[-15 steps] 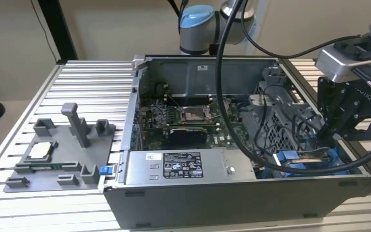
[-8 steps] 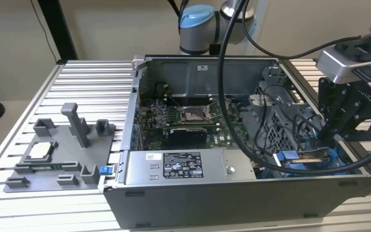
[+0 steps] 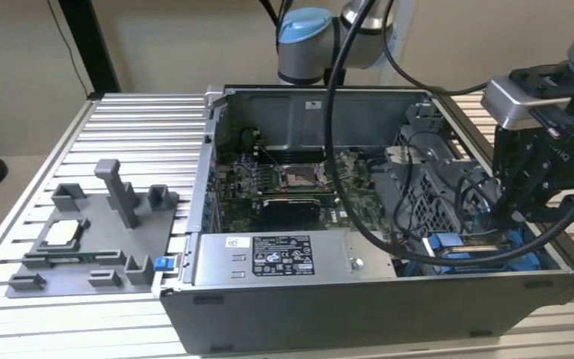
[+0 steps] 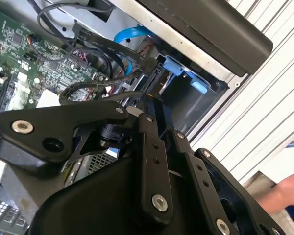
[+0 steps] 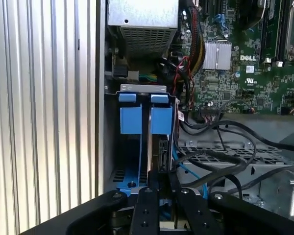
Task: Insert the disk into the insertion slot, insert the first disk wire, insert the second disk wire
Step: 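Insert the first disk wire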
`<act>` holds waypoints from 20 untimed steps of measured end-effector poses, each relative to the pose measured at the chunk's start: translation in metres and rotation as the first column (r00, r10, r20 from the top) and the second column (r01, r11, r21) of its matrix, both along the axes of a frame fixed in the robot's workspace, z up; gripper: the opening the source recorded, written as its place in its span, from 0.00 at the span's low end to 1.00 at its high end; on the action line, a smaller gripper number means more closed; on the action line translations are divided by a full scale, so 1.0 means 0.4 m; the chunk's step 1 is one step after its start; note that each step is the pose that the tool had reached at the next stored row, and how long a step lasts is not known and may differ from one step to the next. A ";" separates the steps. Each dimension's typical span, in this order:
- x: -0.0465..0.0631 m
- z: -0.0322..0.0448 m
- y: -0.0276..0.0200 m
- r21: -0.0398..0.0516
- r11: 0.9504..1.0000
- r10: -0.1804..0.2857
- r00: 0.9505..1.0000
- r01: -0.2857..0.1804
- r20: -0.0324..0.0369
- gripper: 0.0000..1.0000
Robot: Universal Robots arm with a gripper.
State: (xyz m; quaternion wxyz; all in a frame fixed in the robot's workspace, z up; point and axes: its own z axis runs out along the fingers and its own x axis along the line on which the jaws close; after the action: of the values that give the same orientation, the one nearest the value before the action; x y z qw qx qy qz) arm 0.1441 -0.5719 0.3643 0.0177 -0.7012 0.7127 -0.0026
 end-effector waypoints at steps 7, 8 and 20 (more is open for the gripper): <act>0.022 -0.016 0.000 0.000 1.000 -0.019 0.999 0.019 -0.027 0.00; 0.028 -0.017 0.000 0.000 1.000 -0.019 0.999 0.019 -0.031 0.00; 0.031 -0.036 0.010 -0.003 1.000 -0.004 0.999 0.004 -0.033 0.00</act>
State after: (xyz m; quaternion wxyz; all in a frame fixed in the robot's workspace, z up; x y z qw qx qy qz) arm 0.1564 -0.5677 0.3500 0.0049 -0.6997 0.7143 0.0081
